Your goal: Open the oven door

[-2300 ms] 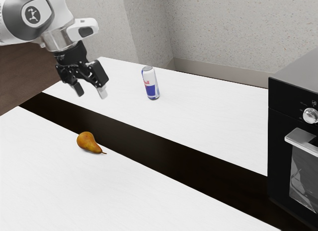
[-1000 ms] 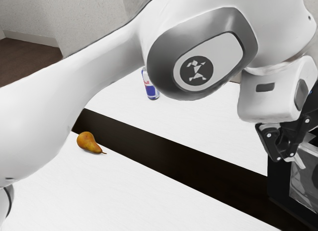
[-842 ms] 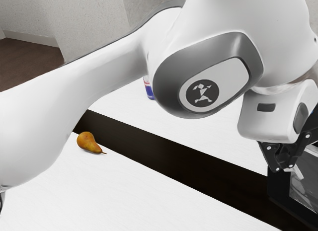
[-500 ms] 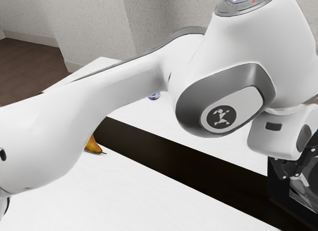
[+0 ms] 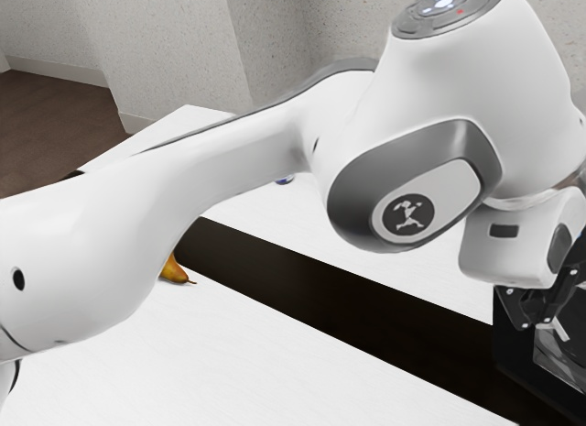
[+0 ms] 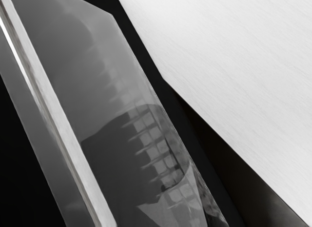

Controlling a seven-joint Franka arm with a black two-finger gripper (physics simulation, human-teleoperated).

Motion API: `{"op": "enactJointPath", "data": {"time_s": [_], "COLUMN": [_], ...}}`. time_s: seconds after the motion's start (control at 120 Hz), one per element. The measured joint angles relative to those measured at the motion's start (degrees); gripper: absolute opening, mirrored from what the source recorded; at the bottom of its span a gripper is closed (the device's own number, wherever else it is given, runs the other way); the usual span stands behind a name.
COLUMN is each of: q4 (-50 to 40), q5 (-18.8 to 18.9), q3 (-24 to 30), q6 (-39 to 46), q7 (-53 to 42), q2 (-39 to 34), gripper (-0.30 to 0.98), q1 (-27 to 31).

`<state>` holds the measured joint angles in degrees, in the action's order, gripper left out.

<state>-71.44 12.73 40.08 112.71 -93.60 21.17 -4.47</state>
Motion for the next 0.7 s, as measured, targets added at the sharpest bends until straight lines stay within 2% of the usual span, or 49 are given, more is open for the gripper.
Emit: {"op": "enactJointPath", "data": {"time_s": [0.35,0.4,0.45,0.475,0.508,0.517,0.55,0.575,0.6,0.617,0.633,0.667,0.7], "q4": [-3.6,-7.8,-19.6,-29.9,-43.9,-47.7,-61.4,-64.2,-57.0,-49.2,-39.3,-11.9,6.2], "q5": [-1.5,-2.2,-3.8,-5.2,-7.9,-8.7,-11.7,-13.1,-13.8,-14.1,-14.4,-14.0,-13.7], "q3": [0.0,0.1,0.2,-0.5,-4.7,-5.8,-13.1,-17.1,-22.8,-26.3,-29.2,-32.3,-33.8], "q6": [1.9,2.7,5.2,7.1,9.6,10.1,10.6,9.3,6.6,4.0,0.7,-7.4,-14.0], "q7": [1.9,2.1,2.3,2.3,2.3,2.3,2.3,2.4,2.8,3.3,4.0,5.8,7.9], "q2": [-0.3,-3.1,-12.6,-21.7,-35.7,-40.0,-59.1,-71.6,-76.8,-76.3,-72.7,-56.1,-41.3], "gripper": [0.69,0.69,0.78,0.79,0.7,0.6,0.62,0.63,0.64,0.65,0.65,0.66,0.66], "q1": [1.9,3.4,6.5,7.6,3.9,2.7,-4.9,-7.7,-6.8,-4.8,-1.8,5.1,9.2]}}
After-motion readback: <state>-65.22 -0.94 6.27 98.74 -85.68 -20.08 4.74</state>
